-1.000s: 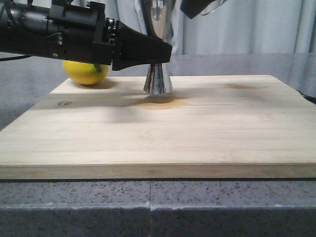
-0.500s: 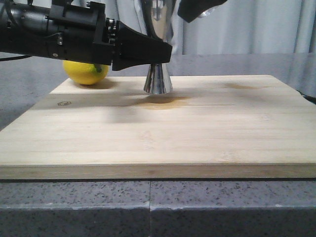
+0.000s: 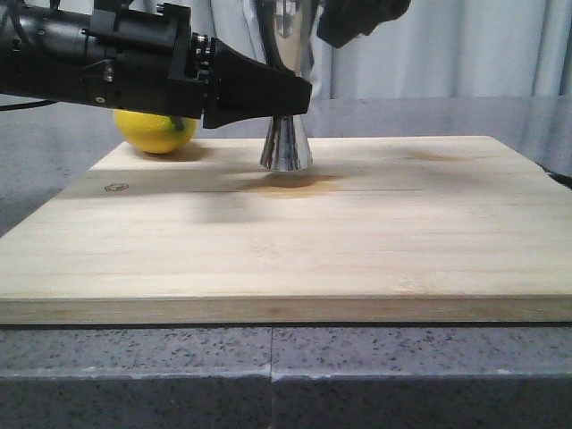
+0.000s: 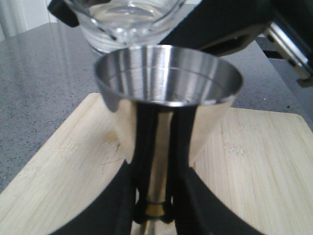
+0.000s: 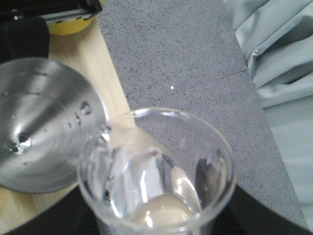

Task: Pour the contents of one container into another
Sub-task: 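Tilt the beaker with the right gripper, pouring liquid into the jigger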

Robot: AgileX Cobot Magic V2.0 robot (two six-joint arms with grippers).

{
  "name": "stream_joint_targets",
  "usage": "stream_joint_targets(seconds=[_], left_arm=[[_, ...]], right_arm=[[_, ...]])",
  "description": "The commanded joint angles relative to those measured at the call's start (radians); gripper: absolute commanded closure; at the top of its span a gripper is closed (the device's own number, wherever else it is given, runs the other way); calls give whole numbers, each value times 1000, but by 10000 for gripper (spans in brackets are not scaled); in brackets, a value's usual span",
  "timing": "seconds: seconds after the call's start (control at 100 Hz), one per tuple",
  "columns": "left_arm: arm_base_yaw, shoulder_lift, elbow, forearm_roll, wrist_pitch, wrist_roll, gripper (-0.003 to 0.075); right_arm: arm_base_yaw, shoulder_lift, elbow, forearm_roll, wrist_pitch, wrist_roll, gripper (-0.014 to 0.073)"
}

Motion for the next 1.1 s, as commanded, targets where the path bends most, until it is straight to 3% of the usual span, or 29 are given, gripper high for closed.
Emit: stream_joint_targets(seconds=[0.0,0.72,1.09], left_arm=[[-11,-43,-29,-85,105,-1,660],[-11,-43,-29,-85,105,-1,660],[-11,-43,-29,-85,105,-1,661]], right_arm=[[1,-33,-36,-22,-79,-13,314],[24,-56,-36,-46,-60,-100,314],[46,-56,-36,-124,-38,-102,315]])
